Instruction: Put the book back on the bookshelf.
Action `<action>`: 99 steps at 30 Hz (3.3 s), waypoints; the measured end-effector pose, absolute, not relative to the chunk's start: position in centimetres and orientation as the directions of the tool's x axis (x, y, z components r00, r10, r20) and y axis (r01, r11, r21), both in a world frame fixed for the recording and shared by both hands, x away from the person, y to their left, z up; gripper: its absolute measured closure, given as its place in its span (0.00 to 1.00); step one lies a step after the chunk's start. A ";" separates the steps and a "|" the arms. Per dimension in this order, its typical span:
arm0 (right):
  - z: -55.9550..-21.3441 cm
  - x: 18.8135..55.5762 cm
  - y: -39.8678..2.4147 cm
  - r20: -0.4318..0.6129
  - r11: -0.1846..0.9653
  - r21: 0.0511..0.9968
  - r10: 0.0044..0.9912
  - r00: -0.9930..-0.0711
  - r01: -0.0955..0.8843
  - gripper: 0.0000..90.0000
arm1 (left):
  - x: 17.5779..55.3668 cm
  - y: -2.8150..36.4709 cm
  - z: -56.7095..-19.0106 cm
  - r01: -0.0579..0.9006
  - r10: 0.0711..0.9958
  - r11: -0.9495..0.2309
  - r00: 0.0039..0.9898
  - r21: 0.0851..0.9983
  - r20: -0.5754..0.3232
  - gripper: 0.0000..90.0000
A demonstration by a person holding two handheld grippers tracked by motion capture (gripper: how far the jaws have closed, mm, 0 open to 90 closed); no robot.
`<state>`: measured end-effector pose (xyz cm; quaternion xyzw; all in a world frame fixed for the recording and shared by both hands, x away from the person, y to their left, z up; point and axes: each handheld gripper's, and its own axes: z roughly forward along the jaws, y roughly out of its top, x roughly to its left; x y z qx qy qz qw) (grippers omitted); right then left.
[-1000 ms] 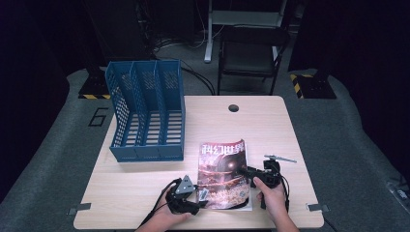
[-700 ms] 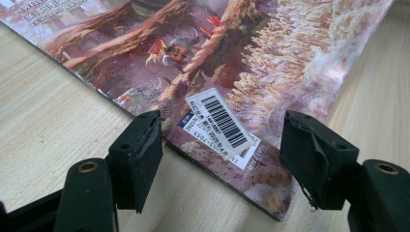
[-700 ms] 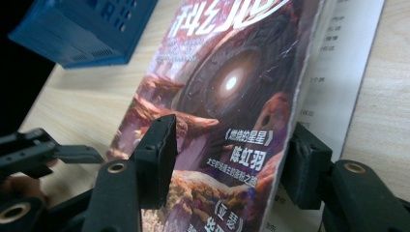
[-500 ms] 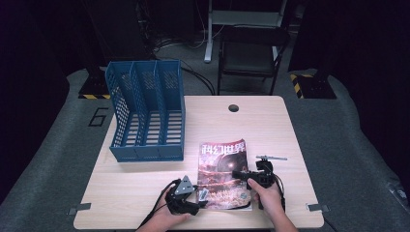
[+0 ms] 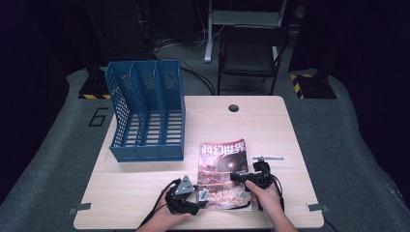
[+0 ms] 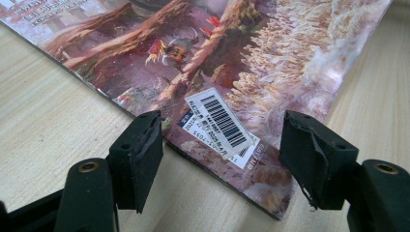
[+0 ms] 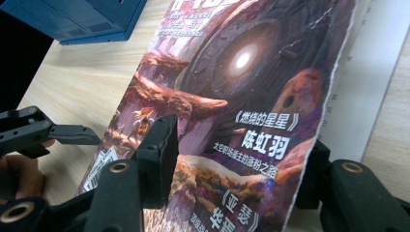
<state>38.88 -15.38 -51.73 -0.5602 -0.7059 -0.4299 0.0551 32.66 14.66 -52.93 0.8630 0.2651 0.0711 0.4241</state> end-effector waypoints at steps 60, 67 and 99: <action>-52.4 38.5 -16.0 0.631 -0.017 0.536 0.672 -0.388 0.844 0.96 | 32.7 14.7 -53.0 0.401 0.520 -0.493 0.848 0.772 -0.109 0.35; -52.0 38.2 -15.7 0.591 0.006 0.584 0.682 -0.430 0.812 0.96 | 32.9 14.9 -52.7 0.402 0.506 -0.512 0.855 0.759 -0.112 0.35; -49.8 35.1 -15.6 0.471 0.024 0.748 0.685 -0.556 0.663 0.96 | 35.5 14.9 -52.2 0.493 0.544 -0.421 0.809 0.761 -0.223 0.22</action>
